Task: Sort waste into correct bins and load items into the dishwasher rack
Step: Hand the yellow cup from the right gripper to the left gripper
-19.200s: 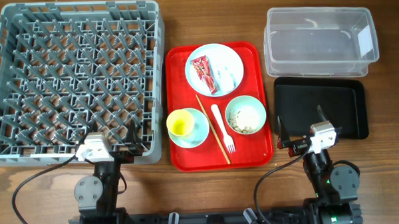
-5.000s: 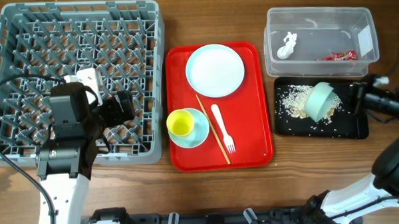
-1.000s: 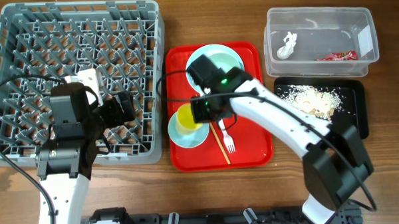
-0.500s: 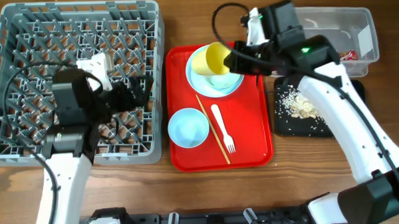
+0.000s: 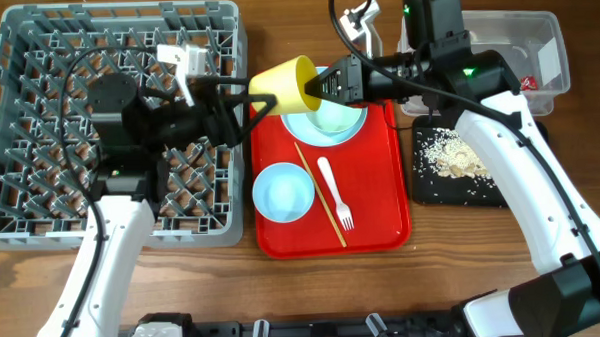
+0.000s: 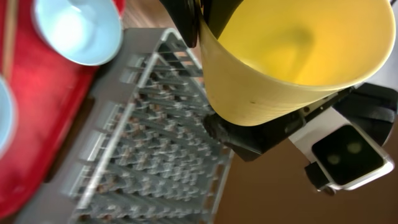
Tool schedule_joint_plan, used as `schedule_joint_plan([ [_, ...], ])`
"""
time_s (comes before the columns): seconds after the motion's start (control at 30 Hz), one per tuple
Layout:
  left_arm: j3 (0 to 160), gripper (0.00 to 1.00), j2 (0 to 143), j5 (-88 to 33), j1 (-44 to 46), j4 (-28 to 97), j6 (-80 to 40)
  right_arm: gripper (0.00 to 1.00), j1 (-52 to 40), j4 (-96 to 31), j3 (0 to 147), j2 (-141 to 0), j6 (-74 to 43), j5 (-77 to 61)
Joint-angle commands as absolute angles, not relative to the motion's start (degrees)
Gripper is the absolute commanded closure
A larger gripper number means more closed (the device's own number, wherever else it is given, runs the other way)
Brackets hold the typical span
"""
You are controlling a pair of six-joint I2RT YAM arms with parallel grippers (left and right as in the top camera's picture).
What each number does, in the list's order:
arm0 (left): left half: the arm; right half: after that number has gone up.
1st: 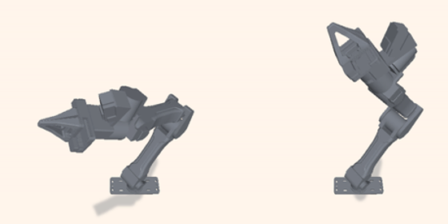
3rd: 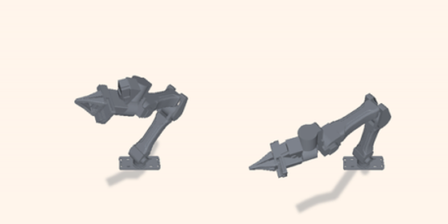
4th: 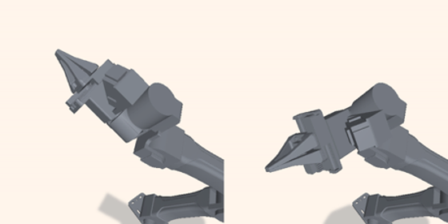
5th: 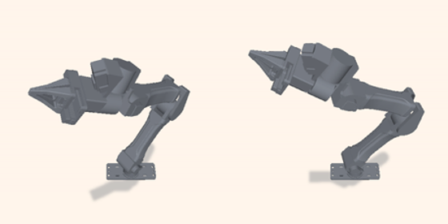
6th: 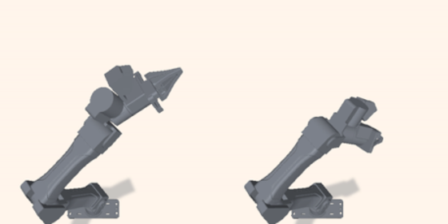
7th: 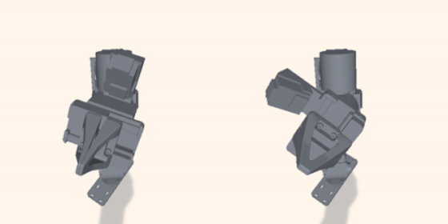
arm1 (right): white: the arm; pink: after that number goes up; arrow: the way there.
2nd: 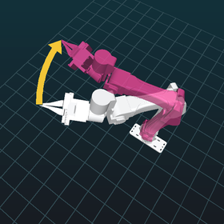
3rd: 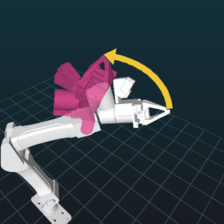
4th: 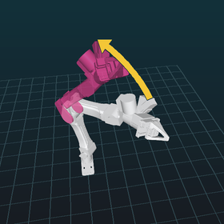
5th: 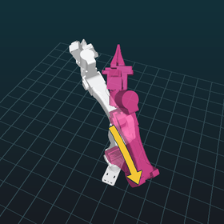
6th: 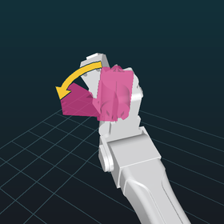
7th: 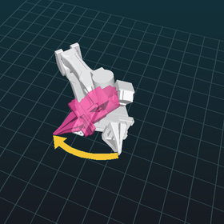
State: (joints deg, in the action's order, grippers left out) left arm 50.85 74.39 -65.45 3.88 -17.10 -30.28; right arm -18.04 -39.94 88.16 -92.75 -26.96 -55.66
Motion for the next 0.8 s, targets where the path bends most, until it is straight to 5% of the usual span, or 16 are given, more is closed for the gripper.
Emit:
schedule_joint_plan([
  [0.0, 51.7, 0.1, 74.6, -74.6, 5.5, -23.5, -32.4, 0.96, -17.9, -39.4, 88.5, -93.3, -27.2, -63.5],
  [0.43, 51.7, 0.29, 74.6, -77.8, 5.5, -26.6, -35.2, 0.96, -17.9, -36.9, 88.5, -93.3, -30.7, -65.0],
  [0.77, 51.7, 0.21, 74.6, -78.7, 2.0, -26.7, -35.2, 0.96, -17.9, -36.9, 88.5, -93.3, -32.2, -65.0],
])
